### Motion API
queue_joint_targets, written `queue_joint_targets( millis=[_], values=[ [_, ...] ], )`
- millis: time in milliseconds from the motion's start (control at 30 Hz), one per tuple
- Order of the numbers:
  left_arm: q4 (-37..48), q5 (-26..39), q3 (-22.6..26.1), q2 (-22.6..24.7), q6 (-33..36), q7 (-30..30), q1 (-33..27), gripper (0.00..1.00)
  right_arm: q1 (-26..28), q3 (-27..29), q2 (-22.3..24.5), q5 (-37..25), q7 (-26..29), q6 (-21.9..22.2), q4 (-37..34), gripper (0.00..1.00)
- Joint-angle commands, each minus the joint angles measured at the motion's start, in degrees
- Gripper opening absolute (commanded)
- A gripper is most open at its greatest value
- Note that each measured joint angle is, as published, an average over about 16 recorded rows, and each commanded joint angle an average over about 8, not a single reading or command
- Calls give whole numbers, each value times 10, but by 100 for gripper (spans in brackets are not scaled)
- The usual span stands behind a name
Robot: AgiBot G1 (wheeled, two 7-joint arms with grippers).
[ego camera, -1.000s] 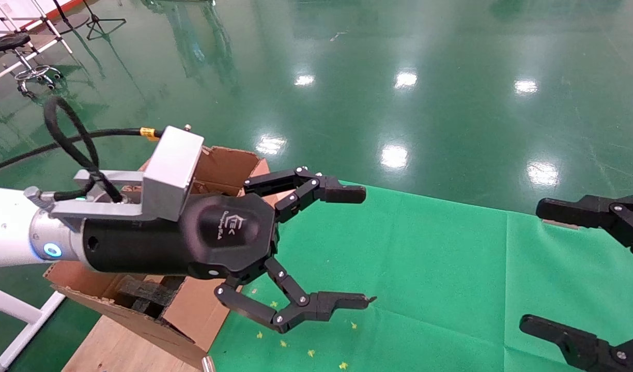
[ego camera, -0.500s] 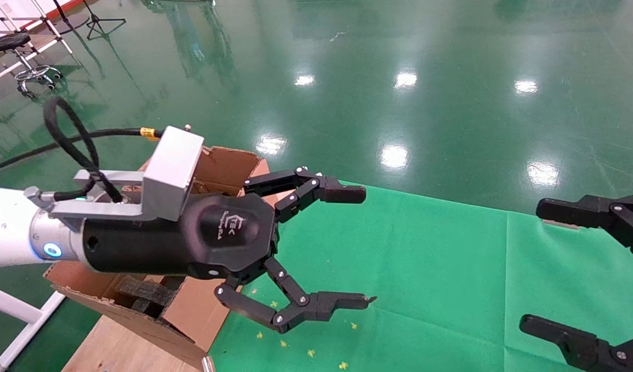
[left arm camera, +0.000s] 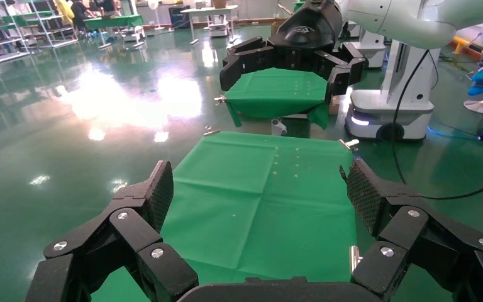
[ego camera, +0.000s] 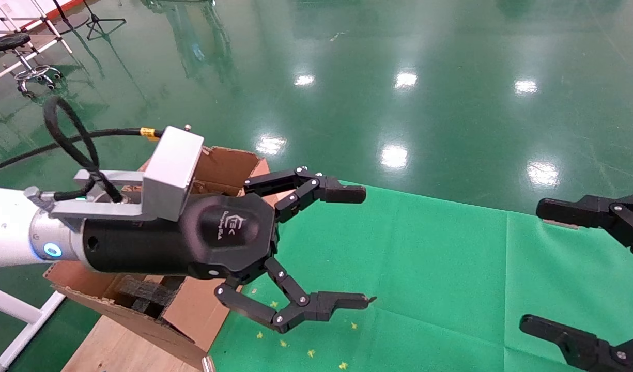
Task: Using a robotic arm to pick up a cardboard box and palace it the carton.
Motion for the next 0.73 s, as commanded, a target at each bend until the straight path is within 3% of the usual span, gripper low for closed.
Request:
queue_joint_targets(
  millis=[33, 733],
  values=[
    [0, 0, 0, 0, 0, 0, 0, 100, 0, 0, 0, 0, 0, 0, 0, 100],
    [0, 0, 0, 0, 0, 0, 0, 100, 0, 0, 0, 0, 0, 0, 0, 100]
  ],
)
